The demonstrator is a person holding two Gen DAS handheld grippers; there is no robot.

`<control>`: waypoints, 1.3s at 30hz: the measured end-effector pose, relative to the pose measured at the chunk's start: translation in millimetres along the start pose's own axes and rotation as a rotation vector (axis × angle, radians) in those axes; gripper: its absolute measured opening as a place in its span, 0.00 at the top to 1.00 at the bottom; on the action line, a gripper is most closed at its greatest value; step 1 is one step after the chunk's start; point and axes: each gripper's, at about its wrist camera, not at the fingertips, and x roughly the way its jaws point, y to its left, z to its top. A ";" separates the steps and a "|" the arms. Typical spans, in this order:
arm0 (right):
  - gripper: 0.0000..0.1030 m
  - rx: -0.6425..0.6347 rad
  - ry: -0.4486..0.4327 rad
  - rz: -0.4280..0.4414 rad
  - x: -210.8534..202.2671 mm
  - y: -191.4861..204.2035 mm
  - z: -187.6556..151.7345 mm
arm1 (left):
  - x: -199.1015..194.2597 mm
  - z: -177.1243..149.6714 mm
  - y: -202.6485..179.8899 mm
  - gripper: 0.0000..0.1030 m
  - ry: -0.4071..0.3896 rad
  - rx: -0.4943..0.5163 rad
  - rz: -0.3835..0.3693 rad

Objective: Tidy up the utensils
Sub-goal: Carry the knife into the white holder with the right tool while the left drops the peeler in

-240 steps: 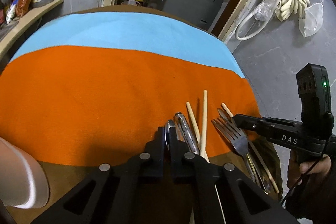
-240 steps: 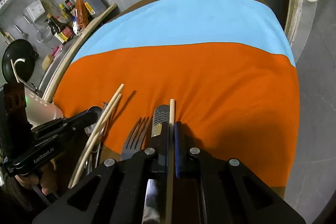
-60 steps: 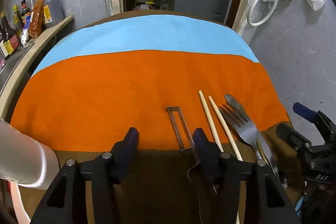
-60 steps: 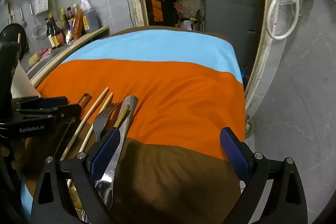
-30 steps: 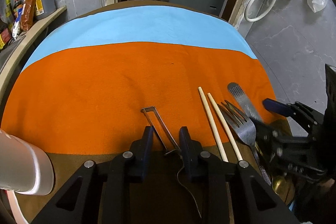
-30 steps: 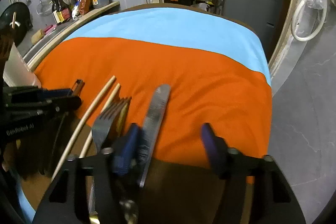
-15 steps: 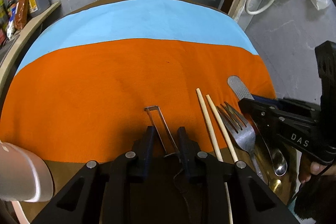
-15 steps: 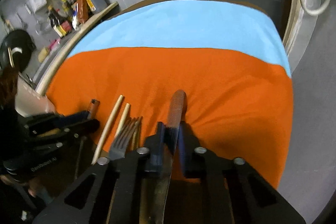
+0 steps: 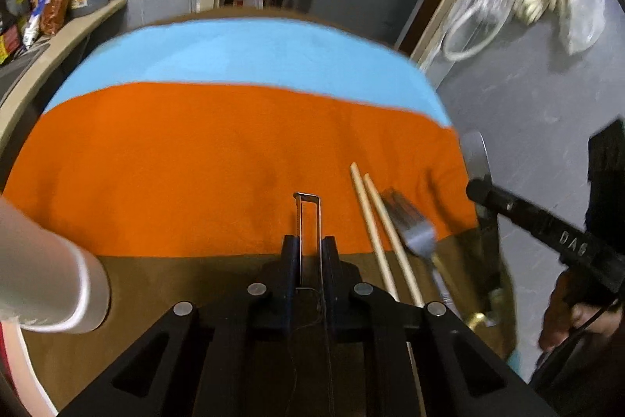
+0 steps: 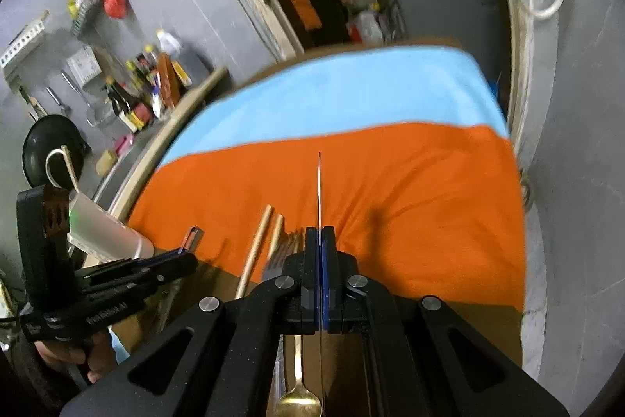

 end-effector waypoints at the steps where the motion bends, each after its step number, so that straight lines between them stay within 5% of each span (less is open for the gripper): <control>1: 0.99 -0.009 -0.023 -0.008 -6.5 3.1 -2.7 | -8.5 -1.6 1.0 0.89 -0.032 -0.008 -0.013; 12: 0.99 -0.068 -0.209 -0.106 -76.9 30.3 -4.0 | -71.6 -10.4 3.1 0.89 -0.256 -0.007 -0.067; 22: 0.99 -0.121 -0.365 -0.096 -124.3 111.6 31.1 | -145.7 13.2 23.3 0.89 -0.412 0.010 -0.100; 30: 0.99 -0.163 -0.470 0.020 -113.3 207.2 57.3 | -205.6 37.5 85.7 0.89 -0.518 -0.020 -0.082; 39: 0.99 -0.183 -0.522 0.143 -72.8 292.2 60.1 | -238.8 55.1 195.6 0.88 -0.620 -0.172 -0.050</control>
